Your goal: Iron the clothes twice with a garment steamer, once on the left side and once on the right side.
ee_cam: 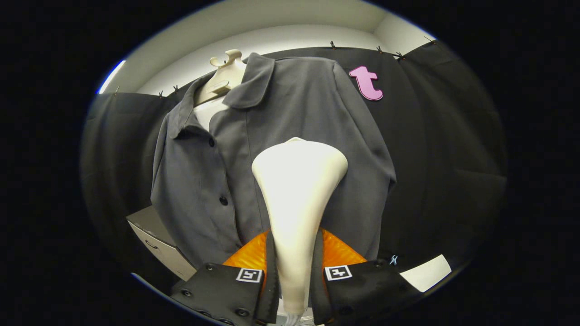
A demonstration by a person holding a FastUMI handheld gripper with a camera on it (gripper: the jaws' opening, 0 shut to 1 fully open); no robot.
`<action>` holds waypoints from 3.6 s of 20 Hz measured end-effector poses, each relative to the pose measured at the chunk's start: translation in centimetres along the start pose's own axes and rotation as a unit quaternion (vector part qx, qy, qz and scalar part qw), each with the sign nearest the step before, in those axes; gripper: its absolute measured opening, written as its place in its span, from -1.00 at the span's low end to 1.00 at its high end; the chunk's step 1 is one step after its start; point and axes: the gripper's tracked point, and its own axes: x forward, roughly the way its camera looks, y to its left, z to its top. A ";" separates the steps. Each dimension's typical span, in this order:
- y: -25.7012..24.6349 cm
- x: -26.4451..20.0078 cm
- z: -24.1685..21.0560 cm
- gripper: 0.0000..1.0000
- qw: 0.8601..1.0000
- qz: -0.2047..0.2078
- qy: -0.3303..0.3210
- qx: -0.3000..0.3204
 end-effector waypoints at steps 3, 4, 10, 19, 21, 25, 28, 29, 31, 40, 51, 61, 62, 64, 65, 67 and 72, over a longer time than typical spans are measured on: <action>-0.9 0.0 -4.0 -0.28 1.000 -0.006 0.021 0.003; -1.4 -0.2 -5.3 -0.28 1.000 -0.008 0.027 0.006; -3.0 -0.9 -11.7 -0.27 0.998 -0.014 0.055 0.019; -3.3 -1.0 -16.2 -0.27 0.997 -0.010 0.075 0.028; -3.2 -1.0 -17.0 -0.27 0.997 -0.010 0.077 0.028; -3.4 -1.0 -18.8 -0.27 0.996 -0.011 0.088 0.028; -3.7 -1.0 -20.0 -0.27 0.995 -0.014 0.094 0.029; -3.7 -1.0 -20.4 -0.27 0.995 -0.015 0.096 0.029; -3.8 -1.2 -21.3 -0.27 0.994 -0.016 0.101 0.028; -4.4 -1.6 -25.8 -0.27 0.991 -0.022 0.127 0.032; -4.4 -3.9 -29.6 -0.27 0.986 -0.056 0.143 0.058; 1.6 -7.9 -17.5 -0.27 0.992 -0.080 0.083 0.046; 2.4 -8.1 -16.3 -0.27 0.993 -0.078 0.078 0.045; 4.0 -8.9 -13.7 -0.27 0.994 -0.079 0.066 0.041; 4.9 -9.3 -12.2 -0.27 0.995 -0.079 0.055 0.038; 6.5 -10.3 -9.1 -0.28 0.996 -0.076 0.032 0.027; 10.7 -13.1 -1.7 -0.27 0.997 -0.074 -0.029 0.003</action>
